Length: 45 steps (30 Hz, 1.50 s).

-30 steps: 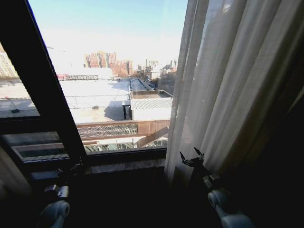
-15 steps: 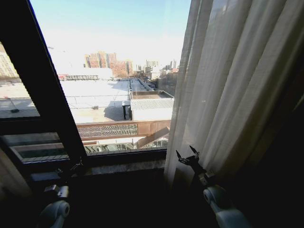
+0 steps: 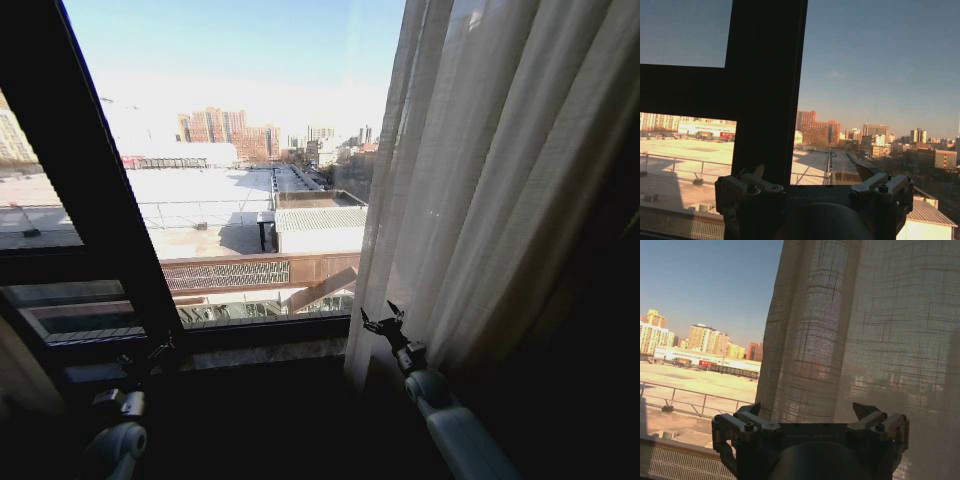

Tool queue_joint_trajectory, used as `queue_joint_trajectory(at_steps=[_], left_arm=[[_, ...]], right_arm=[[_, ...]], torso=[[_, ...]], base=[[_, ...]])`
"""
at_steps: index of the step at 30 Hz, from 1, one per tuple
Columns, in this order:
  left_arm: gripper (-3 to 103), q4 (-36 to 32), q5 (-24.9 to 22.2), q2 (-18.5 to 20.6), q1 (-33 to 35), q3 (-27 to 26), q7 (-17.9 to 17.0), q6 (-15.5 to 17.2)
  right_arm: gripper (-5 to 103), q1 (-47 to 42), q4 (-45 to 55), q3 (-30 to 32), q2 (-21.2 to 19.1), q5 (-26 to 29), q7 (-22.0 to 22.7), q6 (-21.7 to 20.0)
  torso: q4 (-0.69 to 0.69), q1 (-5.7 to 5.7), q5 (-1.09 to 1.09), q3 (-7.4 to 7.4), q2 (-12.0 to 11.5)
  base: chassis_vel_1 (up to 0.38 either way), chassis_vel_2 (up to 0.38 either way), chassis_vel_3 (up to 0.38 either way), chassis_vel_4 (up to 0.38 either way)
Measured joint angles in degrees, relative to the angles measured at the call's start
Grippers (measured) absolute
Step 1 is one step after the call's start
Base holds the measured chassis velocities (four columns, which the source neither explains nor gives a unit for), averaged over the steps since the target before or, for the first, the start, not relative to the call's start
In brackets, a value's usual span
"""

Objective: Open the curtains by pulling them apart, changing their state from closed to fully open.

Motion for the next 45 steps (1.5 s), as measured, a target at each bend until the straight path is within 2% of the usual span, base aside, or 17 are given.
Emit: queue_joint_trajectory(at_steps=[4,7,10,13,14,16,18,21,22,24,25,26,28,30,33,45], left_arm=[[100,0.0,0.0,0.0,0.0,0.0,0.0,0.0],[100,0.0,0.0,0.0,0.0,0.0,0.0,0.0],[100,0.0,0.0,0.0,0.0,0.0,0.0,0.0],[100,0.0,0.0,0.0,0.0,0.0,0.0,0.0],[100,0.0,0.0,0.0,0.0,0.0,0.0,0.0],[100,0.0,0.0,0.0,0.0,0.0,0.0,0.0],[100,0.0,0.0,0.0,0.0,0.0,0.0,0.0],[100,0.0,0.0,0.0,0.0,0.0,0.0,0.0],[100,0.0,0.0,0.0,0.0,0.0,0.0,0.0],[100,0.0,0.0,0.0,0.0,0.0,0.0,0.0],[100,0.0,0.0,0.0,0.0,0.0,0.0,0.0],[100,0.0,0.0,0.0,0.0,0.0,0.0,0.0],[100,0.0,0.0,0.0,0.0,0.0,0.0,0.0],[100,0.0,0.0,0.0,0.0,0.0,0.0,0.0],[100,0.0,0.0,0.0,0.0,0.0,0.0,0.0],[100,0.0,0.0,0.0,0.0,-0.01,0.0,0.0]], right_arm=[[103,3.03,-3.26,-1.3,1.13,-0.47,0.69,0.77],[90,5.36,-5.68,-1.95,1.98,-1.13,0.99,2.11],[85,5.97,-6.18,-2.1,2.08,-1.19,1.23,2.4],[69,6.22,-6.26,-2.07,1.75,-1.15,1.24,2.51],[69,6.22,-6.26,-2.07,1.75,-1.15,1.24,2.51],[57,6.14,-6.26,-1.85,1.41,-1.1,1.24,2.54],[57,6.03,-6.25,-1.78,1.32,-1.1,1.24,2.56],[41,5.41,-6.14,-1.44,1.09,-1.14,1.04,2.76],[41,5.41,-6.14,-1.44,1.09,-1.14,1.04,2.76],[31,4.97,-6.09,-1.04,1.04,-1.09,-0.2,3.68],[31,4.97,-6.09,-1.04,1.04,-1.09,-0.2,3.68],[25,4.94,-6.15,-0.93,1.06,-1.17,-0.42,4.03],[14,4.88,-6.59,-0.36,1.23,-1.38,-2.84,5.59],[14,4.81,-6.72,-0.2,1.25,-1.1,-4.26,5.88],[1,4.74,-7.01,0.08,1.24,0.68,-7.39,6.06],[0,4.56,-7.42,0.89,0.81,1.1,-8.1,5.69]], torso=[[0.0,-0.01,0.0,-0.01,0.0],[0.01,0.0,0.0,0.0,0.0],[0.01,0.0,0.0,0.0,0.0],[0.0,0.0,0.0,0.0,0.0],[0.0,0.0,0.0,0.0,0.0],[0.0,0.0,0.0,-0.01,0.0],[0.0,0.0,0.0,0.0,0.0],[0.0,0.0,0.01,0.0,0.0],[0.0,0.0,0.01,0.0,0.0],[0.0,0.0,0.01,0.0,0.01],[0.0,0.0,0.01,0.0,0.01],[-0.01,-0.01,0.01,-0.01,0.01],[0.0,-0.01,0.01,-0.01,0.0],[0.0,0.0,0.0,0.0,0.0],[0.0,0.0,0.01,-0.01,0.0],[0.01,0.0,0.0,-0.01,0.01]], base=[[0.0,0.0,0.0,0.0],[0.0,0.0,0.0,0.0],[0.0,0.0,0.0,0.0],[0.0,0.0,0.0,0.0],[0.0,0.0,0.0,0.0],[0.0,0.0,0.0,0.0],[0.0,0.0,0.0,0.0],[0.0,0.0,0.0,0.0],[0.0,0.0,0.0,0.0],[0.0,0.0,0.0,0.0],[0.0,0.0,0.0,0.0],[0.0,0.0,0.0,0.0],[0.0,0.0,0.0,0.0],[0.0,0.0,0.0,0.0],[0.0,0.0,0.0,0.0],[-0.048,-0.029,0.047,0.039]])
